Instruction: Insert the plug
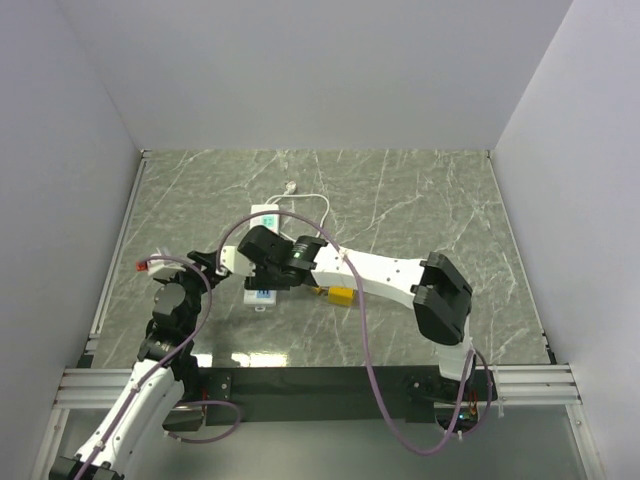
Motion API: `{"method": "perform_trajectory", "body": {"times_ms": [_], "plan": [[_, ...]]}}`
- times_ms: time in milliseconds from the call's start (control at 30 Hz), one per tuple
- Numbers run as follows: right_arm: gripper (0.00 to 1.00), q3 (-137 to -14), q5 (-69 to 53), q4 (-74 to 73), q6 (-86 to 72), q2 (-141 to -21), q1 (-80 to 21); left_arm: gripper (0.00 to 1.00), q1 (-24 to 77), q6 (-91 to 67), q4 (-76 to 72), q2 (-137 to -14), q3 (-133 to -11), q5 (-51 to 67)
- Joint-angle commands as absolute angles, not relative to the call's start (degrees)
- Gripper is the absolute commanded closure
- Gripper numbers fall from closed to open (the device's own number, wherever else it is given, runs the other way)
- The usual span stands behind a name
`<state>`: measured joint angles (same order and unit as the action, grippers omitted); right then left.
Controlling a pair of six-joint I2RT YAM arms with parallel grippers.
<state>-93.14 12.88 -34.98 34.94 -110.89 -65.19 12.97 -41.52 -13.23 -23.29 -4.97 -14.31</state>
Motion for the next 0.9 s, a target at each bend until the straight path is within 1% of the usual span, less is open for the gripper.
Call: {"method": "perform_trajectory", "body": {"times_ms": [0, 100, 200, 333, 467, 567, 600, 633, 733, 867], "plan": [[1.0, -92.8, 16.1, -33.7, 31.2, -106.4, -64.0, 0.01, 13.1, -40.9, -17.7, -24.3, -7.0, -10.9], [1.0, -91.9, 14.9, -35.8, 28.8, -103.9, -62.9, 0.01, 13.1, -40.4, -19.0, -26.5, -7.5, -8.5], [1.0, -86.8, 13.3, -32.4, 27.6, -99.2, -63.0, 0.05, 13.4, -39.4, -21.2, -28.2, -8.6, -5.3], [1.0, -81.2, 11.0, -28.2, 26.3, -94.5, -63.0, 0.05, 15.1, -38.7, -23.9, -27.6, -9.0, -3.9], [1.0, -78.1, 7.0, -25.1, 25.8, -92.6, -62.9, 0.05, 17.9, -38.8, -31.9, -27.0, -6.9, 5.9], [1.0, -75.3, 2.6, -21.8, 26.4, -90.9, -62.1, 0.05, 17.9, -38.5, -36.6, -28.9, -6.7, 12.5], [1.0, -74.5, 1.4, -20.8, 26.6, -89.0, -61.8, 0.05, 17.9, -38.9, -37.7, -29.8, -6.7, 17.7], [1.0, -72.4, -1.2, -19.6, 26.9, -87.8, -61.5, 0.05, 17.9, -39.5, -38.4, -29.9, -6.6, 19.7], [1.0, -69.5, -5.5, -15.6, 28.5, -82.7, -59.9, 0.05, 17.9, -41.1, -38.5, -28.0, -6.8, 24.7], [1.0, -66.2, -13.0, -13.0, 31.6, -76.6, -58.3, 0.03, 17.9, -42.3, -34.4, -24.2, -8.3, 27.4]]}}
